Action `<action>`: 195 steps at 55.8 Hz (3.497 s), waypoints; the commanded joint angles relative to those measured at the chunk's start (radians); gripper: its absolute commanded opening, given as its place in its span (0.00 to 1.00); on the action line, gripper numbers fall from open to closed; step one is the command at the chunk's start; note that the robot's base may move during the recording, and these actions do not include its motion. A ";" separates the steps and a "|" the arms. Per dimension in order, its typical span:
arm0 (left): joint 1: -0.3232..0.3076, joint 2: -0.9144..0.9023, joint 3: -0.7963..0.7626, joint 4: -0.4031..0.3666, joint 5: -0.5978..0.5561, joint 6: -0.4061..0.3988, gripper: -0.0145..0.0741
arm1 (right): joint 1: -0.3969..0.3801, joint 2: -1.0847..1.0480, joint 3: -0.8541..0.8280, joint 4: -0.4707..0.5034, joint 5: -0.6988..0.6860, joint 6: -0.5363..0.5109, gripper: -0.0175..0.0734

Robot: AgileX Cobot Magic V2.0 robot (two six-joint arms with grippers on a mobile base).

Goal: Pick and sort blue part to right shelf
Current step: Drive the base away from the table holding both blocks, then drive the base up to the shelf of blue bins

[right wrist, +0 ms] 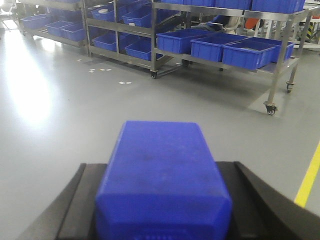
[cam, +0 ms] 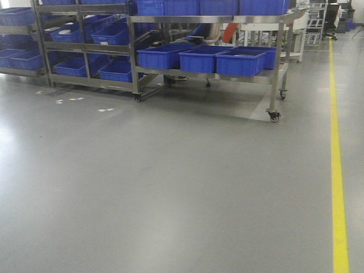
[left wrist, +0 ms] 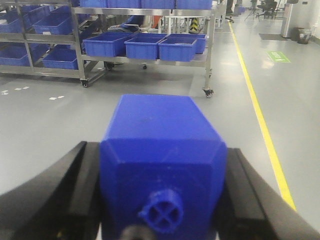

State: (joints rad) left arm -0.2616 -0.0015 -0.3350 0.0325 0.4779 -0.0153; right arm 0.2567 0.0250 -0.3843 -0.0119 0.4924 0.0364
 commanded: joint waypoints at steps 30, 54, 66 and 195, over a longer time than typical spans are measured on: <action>-0.006 -0.006 -0.028 -0.002 -0.095 -0.009 0.54 | -0.002 0.013 -0.028 -0.008 -0.094 -0.009 0.36; -0.006 -0.006 -0.028 -0.002 -0.095 -0.009 0.54 | -0.002 0.013 -0.028 -0.008 -0.094 -0.009 0.36; -0.006 -0.006 -0.028 -0.002 -0.095 -0.009 0.54 | -0.002 0.013 -0.028 -0.008 -0.094 -0.009 0.36; 0.059 0.009 -0.028 -0.018 -0.095 -0.009 0.54 | 0.024 0.034 -0.021 -0.008 -0.094 -0.009 0.36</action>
State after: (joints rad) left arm -0.2025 0.0000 -0.3334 0.0209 0.4771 -0.0153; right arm 0.2822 0.0375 -0.3733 -0.0119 0.4924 0.0364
